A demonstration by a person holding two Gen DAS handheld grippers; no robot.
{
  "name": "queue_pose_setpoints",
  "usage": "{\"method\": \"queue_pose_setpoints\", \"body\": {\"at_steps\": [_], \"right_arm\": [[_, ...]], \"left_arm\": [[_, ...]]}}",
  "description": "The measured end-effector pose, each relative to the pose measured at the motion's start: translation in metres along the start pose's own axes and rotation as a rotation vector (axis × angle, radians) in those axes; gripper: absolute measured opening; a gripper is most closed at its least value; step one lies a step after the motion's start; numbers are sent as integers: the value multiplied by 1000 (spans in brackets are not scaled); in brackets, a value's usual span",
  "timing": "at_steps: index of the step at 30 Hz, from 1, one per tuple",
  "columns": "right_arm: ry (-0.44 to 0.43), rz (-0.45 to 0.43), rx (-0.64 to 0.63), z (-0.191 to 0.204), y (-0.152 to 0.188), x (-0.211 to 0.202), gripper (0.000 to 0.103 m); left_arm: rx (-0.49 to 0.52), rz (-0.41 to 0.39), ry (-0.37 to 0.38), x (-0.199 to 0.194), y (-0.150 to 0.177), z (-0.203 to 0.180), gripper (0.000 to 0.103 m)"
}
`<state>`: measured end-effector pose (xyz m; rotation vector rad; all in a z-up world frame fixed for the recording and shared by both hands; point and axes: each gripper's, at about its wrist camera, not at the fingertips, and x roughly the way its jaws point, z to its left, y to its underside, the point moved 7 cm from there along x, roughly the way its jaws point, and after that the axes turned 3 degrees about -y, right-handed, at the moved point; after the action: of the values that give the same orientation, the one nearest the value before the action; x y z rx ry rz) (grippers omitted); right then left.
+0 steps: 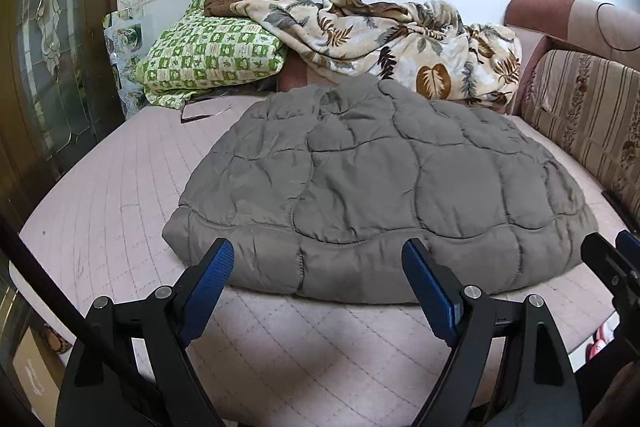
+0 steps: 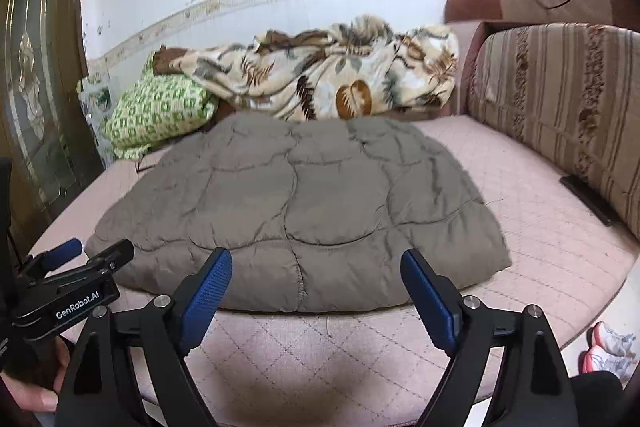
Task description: Fold large clothes
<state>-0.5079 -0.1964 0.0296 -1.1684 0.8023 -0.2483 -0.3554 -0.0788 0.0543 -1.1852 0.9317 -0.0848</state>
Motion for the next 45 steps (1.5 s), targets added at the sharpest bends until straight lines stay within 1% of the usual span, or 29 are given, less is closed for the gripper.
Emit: {"method": "queue_pose_setpoints", "body": {"at_steps": [4, 7, 10, 17, 23, 29, 39, 41, 45], "right_arm": [[10, 2, 10, -4, 4, -2, 91], [19, 22, 18, -7, 10, 0, 91], [19, 24, 8, -5, 14, -1, 91], [15, -21, -37, 6, 8, -11, 91], [1, -33, -54, 14, 6, -17, 91], [-6, -37, -43, 16, 2, -21, 91], [2, -22, -40, 12, 6, -18, 92], [2, -18, -39, 10, 6, -17, 92], [4, -13, -37, 9, 8, -15, 92]], "left_arm": [[7, -13, -7, -7, 2, -2, 85], [5, -9, -8, -8, 4, -2, 85], [4, -8, -13, -8, 6, -2, 85], [-1, -22, -17, -14, 8, 1, 85], [2, -32, -8, -23, 5, -2, 85], [10, -44, 0, -30, 5, -5, 85], [13, -32, -1, -29, 8, -7, 85], [14, -27, 1, -28, 9, -8, 88], [18, -19, -4, -25, 10, -7, 88]]}}
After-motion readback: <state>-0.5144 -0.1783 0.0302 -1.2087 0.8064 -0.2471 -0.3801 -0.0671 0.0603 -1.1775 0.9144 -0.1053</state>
